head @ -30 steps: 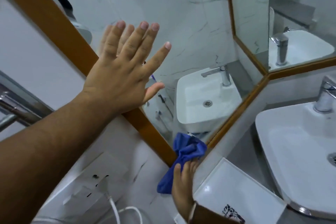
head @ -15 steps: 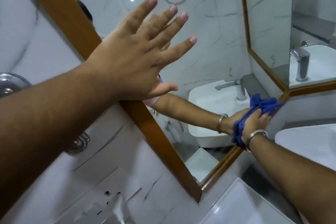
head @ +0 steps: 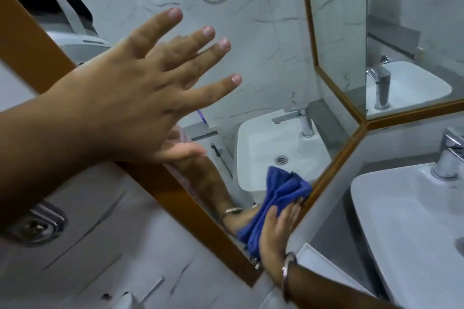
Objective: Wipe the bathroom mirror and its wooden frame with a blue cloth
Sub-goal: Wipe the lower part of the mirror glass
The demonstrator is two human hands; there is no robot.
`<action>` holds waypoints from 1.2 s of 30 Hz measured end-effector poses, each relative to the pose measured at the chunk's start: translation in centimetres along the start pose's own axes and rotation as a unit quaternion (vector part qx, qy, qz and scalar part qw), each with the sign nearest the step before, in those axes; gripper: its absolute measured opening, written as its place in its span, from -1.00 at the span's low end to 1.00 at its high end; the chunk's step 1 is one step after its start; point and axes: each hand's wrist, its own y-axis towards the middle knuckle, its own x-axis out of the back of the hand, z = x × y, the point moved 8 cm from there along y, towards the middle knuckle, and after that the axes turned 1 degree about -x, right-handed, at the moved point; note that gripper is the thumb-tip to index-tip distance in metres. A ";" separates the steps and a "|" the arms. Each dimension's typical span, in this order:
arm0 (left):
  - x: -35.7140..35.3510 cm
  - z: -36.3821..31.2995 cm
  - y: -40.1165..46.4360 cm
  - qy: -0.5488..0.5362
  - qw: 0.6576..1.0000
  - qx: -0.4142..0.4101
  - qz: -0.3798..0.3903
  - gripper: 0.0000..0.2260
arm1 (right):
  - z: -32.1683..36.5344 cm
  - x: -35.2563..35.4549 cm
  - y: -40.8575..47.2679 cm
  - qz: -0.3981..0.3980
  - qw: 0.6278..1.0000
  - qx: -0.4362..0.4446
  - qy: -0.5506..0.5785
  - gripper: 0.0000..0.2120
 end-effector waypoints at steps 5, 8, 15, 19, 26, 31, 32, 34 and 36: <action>-0.4 -0.1 -0.3 0.009 1.000 0.006 0.022 -0.16 | -0.2 2.3 12.7 -0.081 0.995 -0.057 0.021 -0.50; -0.2 0.1 -0.1 0.002 1.000 0.004 0.005 -0.17 | 0.5 4.3 20.5 -0.111 0.989 -0.078 0.062 -0.52; -1.0 0.5 0.2 0.000 0.999 0.018 -0.032 -0.11 | -0.2 5.7 28.6 -0.085 0.983 -0.116 0.110 -0.52; -1.1 -1.3 1.1 -0.014 1.000 -0.009 -0.015 -0.15 | -1.1 3.8 20.3 -0.034 0.990 -0.099 0.099 -0.50; -1.5 -4.3 2.5 -0.060 0.996 -0.042 0.043 -0.20 | -2.7 0.5 5.6 0.040 0.996 -0.059 0.060 -0.43; -1.8 -4.0 2.2 -0.059 0.997 -0.016 0.053 -0.19 | -1.1 3.1 16.1 -0.050 0.996 -0.074 0.018 -0.50; -1.9 -4.0 2.2 -0.059 0.997 -0.012 0.052 -0.19 | -1.1 3.5 18.8 -0.060 0.995 -0.077 0.023 -0.51; -2.1 -4.0 2.4 -0.059 0.997 -0.006 0.049 -0.18 | -0.9 4.6 23.8 -0.080 0.992 -0.083 0.052 -0.54; -2.3 -4.0 2.4 -0.055 0.998 -0.008 0.042 -0.16 | -0.2 5.8 28.6 -0.103 0.987 -0.085 0.085 -0.58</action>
